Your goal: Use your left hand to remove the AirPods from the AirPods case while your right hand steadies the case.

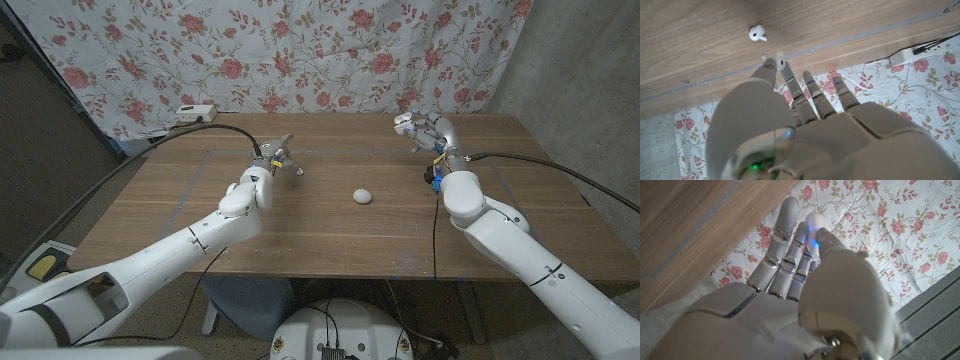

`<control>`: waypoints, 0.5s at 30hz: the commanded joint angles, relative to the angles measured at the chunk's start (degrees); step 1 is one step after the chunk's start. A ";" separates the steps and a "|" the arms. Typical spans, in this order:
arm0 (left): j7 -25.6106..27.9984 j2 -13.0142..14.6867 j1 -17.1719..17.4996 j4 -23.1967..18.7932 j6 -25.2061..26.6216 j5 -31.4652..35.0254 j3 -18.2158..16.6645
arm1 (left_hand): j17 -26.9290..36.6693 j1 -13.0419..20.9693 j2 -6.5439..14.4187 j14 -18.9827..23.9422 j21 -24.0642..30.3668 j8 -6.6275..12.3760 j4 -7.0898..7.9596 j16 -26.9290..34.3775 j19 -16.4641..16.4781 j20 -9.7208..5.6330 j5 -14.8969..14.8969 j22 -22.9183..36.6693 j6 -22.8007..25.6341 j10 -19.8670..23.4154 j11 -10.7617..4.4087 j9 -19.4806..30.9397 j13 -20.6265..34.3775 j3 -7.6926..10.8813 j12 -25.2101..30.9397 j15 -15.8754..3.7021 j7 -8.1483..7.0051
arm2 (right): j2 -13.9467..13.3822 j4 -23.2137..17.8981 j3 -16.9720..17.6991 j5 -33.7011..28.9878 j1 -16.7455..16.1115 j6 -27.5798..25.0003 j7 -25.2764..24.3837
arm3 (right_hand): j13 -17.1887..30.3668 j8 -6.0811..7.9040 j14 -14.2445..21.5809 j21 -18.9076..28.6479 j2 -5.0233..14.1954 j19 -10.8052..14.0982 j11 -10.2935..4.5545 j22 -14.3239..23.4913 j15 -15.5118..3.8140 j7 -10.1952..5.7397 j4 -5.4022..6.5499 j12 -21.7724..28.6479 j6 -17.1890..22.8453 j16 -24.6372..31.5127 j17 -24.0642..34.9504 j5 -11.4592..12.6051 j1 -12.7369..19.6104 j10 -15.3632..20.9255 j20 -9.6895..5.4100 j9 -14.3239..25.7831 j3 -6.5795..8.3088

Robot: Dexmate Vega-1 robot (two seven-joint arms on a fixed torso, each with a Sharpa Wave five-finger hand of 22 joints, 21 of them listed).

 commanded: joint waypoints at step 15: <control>-1.64 1.19 -0.80 0.27 -0.24 -1.17 0.90 | -2.15 -5.63 -2.87 -3.12 0.09 0.65 1.12 -3.08 -0.22 -0.21 0.23 0.16 0.42 -3.85 0.48 0.10 -3.88 -0.60 -4.64 0.88 -0.91 | 0.20 0.20 -0.28 0.32 -0.06 0.06 0.06 | 8.30 0.38 2.11 0.44 0.44 -16.82 -2.72 0.12 -7.06 -0.16 0.18 12.02 0.39 0.20 0.08 0.34 0.40 3.24 -3.10 -0.03 -0.16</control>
